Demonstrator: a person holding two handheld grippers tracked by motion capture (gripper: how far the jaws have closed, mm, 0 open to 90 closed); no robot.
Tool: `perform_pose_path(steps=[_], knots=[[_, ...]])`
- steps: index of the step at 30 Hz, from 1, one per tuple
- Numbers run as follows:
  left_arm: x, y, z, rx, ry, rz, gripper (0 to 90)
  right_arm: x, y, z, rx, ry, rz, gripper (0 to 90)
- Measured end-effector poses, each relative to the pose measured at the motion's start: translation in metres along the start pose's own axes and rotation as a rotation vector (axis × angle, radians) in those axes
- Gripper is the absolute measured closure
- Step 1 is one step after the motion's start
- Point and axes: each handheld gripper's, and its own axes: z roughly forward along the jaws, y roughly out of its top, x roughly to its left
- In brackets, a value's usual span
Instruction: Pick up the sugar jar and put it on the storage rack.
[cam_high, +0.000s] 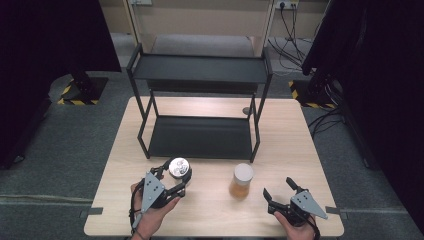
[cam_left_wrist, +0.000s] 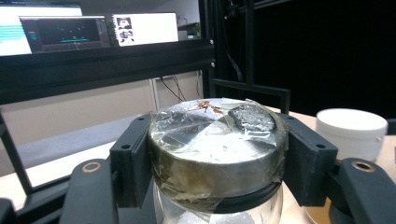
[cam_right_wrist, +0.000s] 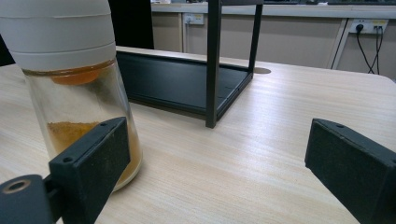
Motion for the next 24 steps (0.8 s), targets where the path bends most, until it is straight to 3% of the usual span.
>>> perform_pose_path(steps=[24], knots=[[0.011, 0.026, 0.016, -0.068, 0.118, 0.028, 34.7, 0.000, 0.000, 0.000, -0.003, -0.005, 0.007, 6.9]])
